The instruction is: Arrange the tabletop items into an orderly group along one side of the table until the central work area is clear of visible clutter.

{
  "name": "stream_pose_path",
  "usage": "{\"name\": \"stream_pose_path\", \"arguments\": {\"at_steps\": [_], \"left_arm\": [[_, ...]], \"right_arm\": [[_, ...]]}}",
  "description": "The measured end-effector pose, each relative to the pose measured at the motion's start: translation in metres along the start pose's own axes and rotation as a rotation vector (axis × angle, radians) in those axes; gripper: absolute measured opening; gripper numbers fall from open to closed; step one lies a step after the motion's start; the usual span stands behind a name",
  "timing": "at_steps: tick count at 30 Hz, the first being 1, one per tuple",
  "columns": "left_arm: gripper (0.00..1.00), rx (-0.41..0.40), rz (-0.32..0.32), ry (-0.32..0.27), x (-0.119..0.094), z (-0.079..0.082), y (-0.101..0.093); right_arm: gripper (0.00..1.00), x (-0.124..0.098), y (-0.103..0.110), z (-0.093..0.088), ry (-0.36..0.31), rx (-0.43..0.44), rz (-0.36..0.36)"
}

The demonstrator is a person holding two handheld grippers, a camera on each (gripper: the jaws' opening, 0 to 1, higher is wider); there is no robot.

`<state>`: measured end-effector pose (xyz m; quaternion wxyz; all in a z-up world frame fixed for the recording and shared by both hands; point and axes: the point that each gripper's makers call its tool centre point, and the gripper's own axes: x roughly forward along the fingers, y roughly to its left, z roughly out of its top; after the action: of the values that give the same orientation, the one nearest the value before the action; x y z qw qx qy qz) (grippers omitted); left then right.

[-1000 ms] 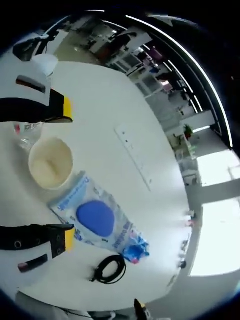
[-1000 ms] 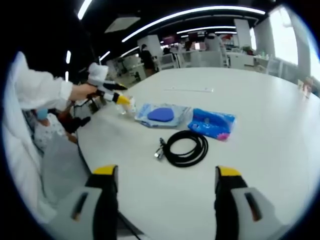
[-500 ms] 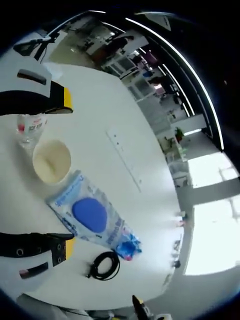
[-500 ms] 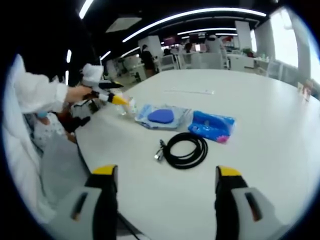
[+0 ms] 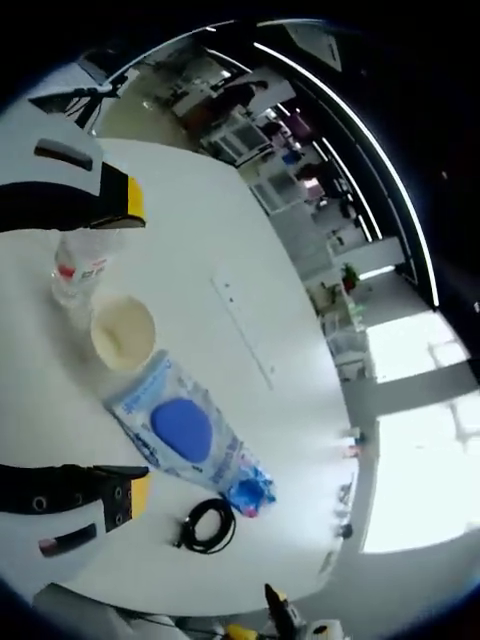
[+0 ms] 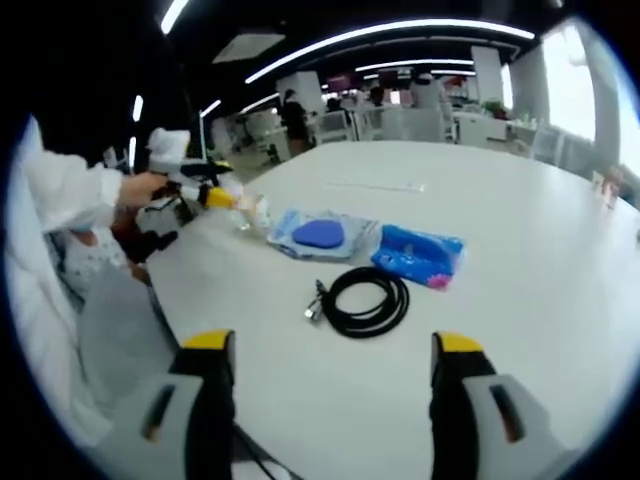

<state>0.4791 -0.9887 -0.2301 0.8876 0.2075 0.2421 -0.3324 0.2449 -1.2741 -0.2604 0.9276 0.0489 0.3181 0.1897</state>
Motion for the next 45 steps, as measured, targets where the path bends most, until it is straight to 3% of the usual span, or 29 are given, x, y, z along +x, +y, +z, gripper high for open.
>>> {"name": "stream_pose_path", "arguments": {"at_steps": [9,18,27,45], "left_arm": [[0.95,-0.048,0.046,-0.023,-0.030,-0.011,0.013],[0.94,-0.071,0.063,0.001,-0.058,-0.040,0.017],[0.94,-0.117,0.075,-0.001,-0.086,-0.056,0.021],[0.95,-0.204,0.039,0.029,-0.128,-0.099,0.012]], "right_arm": [[0.79,-0.003,0.003,0.000,-0.007,-0.003,-0.011],[0.80,-0.012,0.006,-0.004,-0.008,-0.010,-0.037],[0.81,-0.023,0.006,-0.007,-0.023,-0.001,-0.084],[0.85,-0.037,0.011,-0.016,-0.041,0.005,-0.170]]}}
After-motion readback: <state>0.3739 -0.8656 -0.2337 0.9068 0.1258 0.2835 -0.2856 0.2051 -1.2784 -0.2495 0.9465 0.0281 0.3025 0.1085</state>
